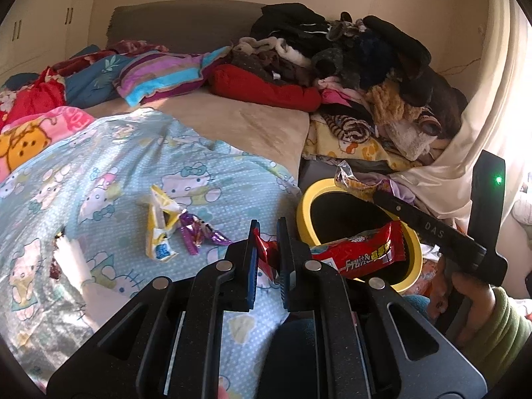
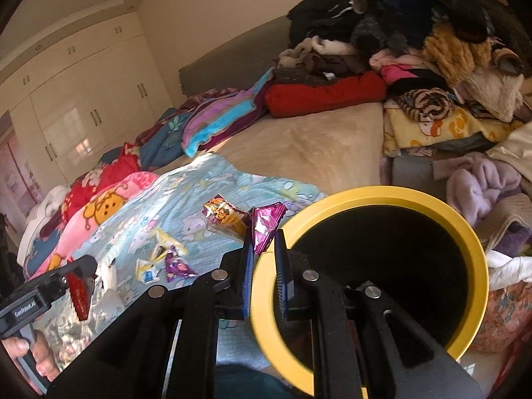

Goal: Collect trash
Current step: 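Carry the red candy bar and purple wrapper with both tools over the yellow bin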

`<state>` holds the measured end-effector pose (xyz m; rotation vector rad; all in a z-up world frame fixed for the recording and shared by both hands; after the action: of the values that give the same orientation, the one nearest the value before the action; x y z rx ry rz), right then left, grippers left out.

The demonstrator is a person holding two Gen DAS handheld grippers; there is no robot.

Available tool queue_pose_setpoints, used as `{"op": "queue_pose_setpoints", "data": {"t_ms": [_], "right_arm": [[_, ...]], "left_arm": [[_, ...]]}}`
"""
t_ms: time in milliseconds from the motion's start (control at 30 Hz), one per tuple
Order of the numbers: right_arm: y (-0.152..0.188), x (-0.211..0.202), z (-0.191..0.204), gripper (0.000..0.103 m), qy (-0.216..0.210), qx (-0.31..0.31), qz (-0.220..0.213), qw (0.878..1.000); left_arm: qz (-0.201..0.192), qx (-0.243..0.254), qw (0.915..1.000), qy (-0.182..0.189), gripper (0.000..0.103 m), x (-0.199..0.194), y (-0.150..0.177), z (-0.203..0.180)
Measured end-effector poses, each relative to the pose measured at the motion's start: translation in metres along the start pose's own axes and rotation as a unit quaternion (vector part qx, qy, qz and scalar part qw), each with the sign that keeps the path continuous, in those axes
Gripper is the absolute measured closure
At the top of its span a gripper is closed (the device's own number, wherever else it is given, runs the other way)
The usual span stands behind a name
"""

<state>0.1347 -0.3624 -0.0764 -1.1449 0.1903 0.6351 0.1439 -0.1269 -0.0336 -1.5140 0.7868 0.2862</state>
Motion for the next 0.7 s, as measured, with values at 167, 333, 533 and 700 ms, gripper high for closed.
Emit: {"op": "queue_pose_setpoints", "data": {"t_ms": [167,333,533,700], "right_arm": [[-0.002,-0.006,-0.014,0.091,0.017,0.006,-0.007,1.0],[-0.003,-0.01,-0.027,0.091,0.034,0.014,-0.011,0.999],[-0.005,-0.014,-0.041,0.091,0.051,0.022,-0.015,0.998],[-0.005,-0.017,-0.052,0.091,0.062,0.032,-0.016,0.997]], "left_arm": [[0.003,0.01,0.9999,0.005,0.097,0.005,0.0,-0.011],[0.004,0.021,0.9997,0.012,0.097,0.01,-0.001,-0.023],[0.005,0.038,0.9991,0.02,0.097,0.016,-0.003,-0.04],[0.009,0.05,0.9984,0.025,0.097,0.024,-0.003,-0.051]]}}
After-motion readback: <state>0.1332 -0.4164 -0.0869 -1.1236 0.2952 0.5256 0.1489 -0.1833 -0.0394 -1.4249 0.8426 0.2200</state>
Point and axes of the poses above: each gripper's, at about its wrist camera, not at the fingertips, and x roughly the way its jaws point, z to its left, y to its underside, the point moved 1 cm from there along x, roughly the way its jaws point, and after that the axes turned 9 degrees about -y, right-handed, at the moved point
